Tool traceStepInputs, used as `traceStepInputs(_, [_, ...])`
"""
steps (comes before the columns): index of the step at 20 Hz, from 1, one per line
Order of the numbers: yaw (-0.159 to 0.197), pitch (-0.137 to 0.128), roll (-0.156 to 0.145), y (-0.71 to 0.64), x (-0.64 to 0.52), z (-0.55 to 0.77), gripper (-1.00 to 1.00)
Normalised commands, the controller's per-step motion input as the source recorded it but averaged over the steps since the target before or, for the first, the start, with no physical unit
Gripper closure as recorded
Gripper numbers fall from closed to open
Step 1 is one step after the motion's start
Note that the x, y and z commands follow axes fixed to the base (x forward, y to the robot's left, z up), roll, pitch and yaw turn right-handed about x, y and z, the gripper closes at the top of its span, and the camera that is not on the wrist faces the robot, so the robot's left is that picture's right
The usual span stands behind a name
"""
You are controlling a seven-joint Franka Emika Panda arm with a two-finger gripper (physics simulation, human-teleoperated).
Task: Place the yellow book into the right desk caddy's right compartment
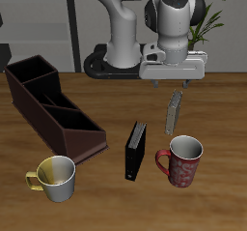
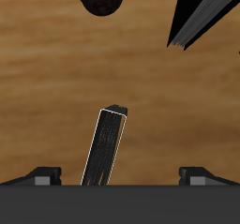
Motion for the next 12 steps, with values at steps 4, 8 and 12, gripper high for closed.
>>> traceStepInputs(4, [-0.055,-0.010,-0.039,0.13,-0.03,-0.24,-1.00])
traceStepInputs(8, [-0.039,0.008,-0.020,0.03,0.02,-0.27,-1.00])
traceStepInputs(12, [0.009,0.036,0.038,0.10,0.07,-0.29,-1.00])
